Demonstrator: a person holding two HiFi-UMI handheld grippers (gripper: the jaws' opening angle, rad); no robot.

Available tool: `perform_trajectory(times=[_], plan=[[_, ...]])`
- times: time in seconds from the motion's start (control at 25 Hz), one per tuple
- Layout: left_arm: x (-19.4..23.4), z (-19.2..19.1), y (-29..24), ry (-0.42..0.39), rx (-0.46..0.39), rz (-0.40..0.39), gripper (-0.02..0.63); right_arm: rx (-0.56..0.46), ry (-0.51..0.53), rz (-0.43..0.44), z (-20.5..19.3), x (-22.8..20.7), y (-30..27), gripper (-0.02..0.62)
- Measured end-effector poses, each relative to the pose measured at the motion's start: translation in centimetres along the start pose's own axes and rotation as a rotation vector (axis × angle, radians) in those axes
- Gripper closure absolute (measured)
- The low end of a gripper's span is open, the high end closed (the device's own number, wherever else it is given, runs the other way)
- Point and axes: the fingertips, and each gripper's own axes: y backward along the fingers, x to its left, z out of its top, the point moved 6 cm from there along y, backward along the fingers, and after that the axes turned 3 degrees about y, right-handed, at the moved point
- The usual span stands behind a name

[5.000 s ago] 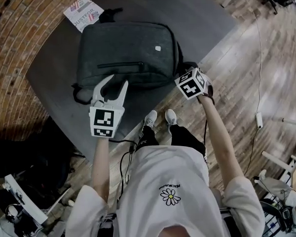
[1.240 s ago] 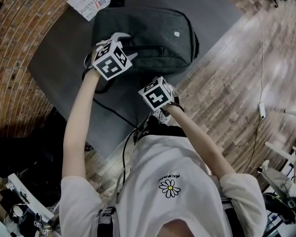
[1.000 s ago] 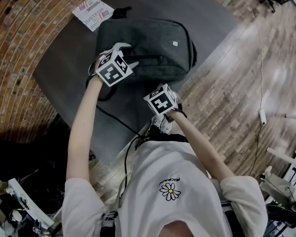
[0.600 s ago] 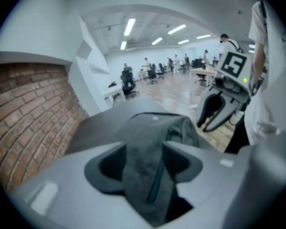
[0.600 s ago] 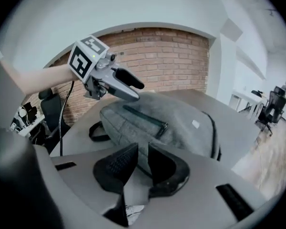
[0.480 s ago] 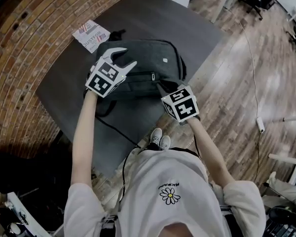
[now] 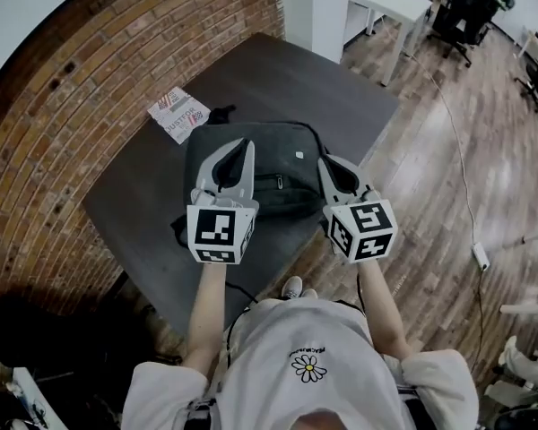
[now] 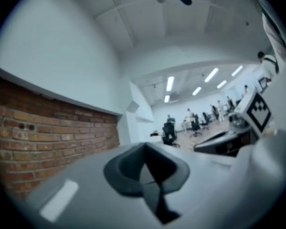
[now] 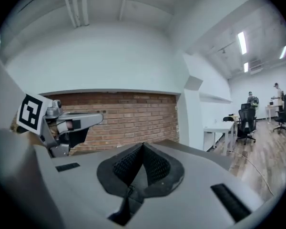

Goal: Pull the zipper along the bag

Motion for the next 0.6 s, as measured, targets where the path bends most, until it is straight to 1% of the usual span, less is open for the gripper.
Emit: perform_trajectory(times=[0.08, 0.12, 0.24, 0.36, 0.6], plan=[[-0.8, -0.4, 0.9, 0.061, -0.036, 0.029, 0.604, -0.034, -0.005, -0.037, 0.4, -0.5, 0.8, 0.595], [-1.1, -0.8, 1.3, 0.071, -0.045, 0.045, 0.604, -0.04, -0.007, -0.05, 0.4, -0.7, 1.1, 0.595], [-1.8, -2.1, 2.5, 0.067, -0.036, 0.092, 0.604, -0.045, -0.008, -0.077, -0.1, -1.1, 2.3, 0.595], [-2.0, -3.0, 3.2, 0.086, -0.023, 0.128, 0.604, -0.041, -0.007, -0.096, -0.8, -1.7, 3.3, 0.595], [-2.2, -3.8, 3.7, 0.089, -0.005, 0.139, 0.604, -0.024, 0.028, -0.109, -1.9, -1.4, 3.6, 0.596]])
